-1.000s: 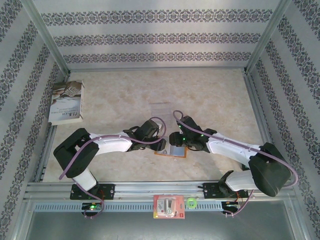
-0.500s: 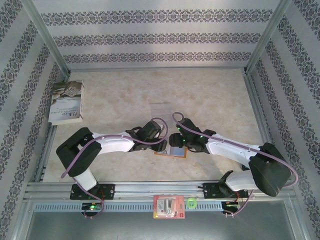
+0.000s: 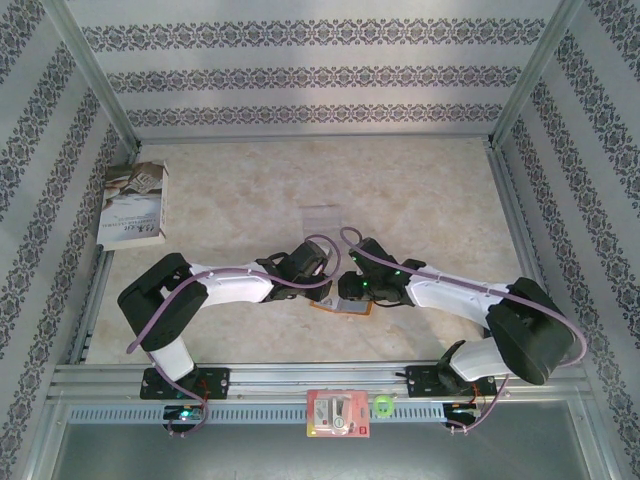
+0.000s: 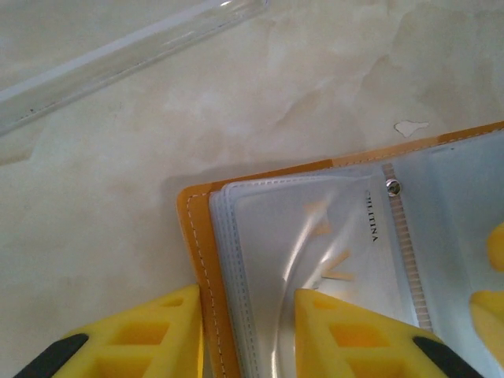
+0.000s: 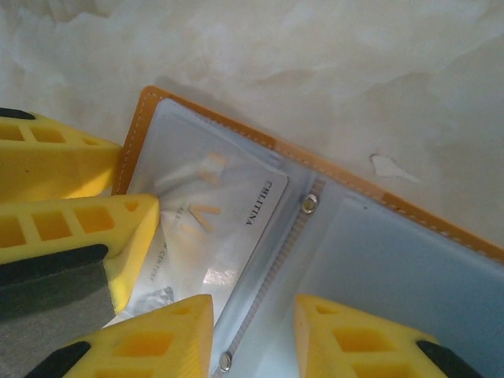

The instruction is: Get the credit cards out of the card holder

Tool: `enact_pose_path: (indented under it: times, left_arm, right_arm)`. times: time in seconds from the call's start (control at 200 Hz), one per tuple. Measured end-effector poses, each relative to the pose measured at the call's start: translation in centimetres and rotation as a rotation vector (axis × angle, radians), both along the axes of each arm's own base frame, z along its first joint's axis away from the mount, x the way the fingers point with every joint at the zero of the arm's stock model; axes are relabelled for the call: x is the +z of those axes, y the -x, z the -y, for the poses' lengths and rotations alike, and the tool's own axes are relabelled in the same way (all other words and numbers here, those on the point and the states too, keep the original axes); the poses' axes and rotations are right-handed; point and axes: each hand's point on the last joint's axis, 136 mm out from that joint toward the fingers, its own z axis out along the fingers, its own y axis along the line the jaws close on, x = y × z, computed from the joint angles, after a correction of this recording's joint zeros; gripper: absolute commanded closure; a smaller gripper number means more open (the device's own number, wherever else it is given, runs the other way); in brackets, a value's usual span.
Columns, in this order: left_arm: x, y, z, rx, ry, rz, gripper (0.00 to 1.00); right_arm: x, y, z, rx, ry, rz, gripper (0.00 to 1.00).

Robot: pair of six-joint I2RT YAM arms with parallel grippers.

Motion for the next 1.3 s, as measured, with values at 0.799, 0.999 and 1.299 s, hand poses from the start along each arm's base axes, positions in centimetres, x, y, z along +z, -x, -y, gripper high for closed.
enact_pose_path:
  times: [0.799, 0.999, 1.299]
  left_arm:
    - [-0.2, 3.8, -0.3, -0.046, 0.049, -0.157, 0.67]
    - [-0.2, 4.1, -0.4, -0.050, 0.050, -0.177, 0.61]
    - [-0.3, 4.8, -1.4, -0.040, 0.020, -0.196, 0.50]
  right_arm:
    - [-1.3, 0.3, 1.0, -0.122, -0.059, -0.141, 0.71]
    - [-0.5, 0.5, 2.3, -0.114, -0.007, -0.096, 0.73]
    - [0.8, 1.5, -0.3, -0.025, -0.102, -0.110, 0.67]
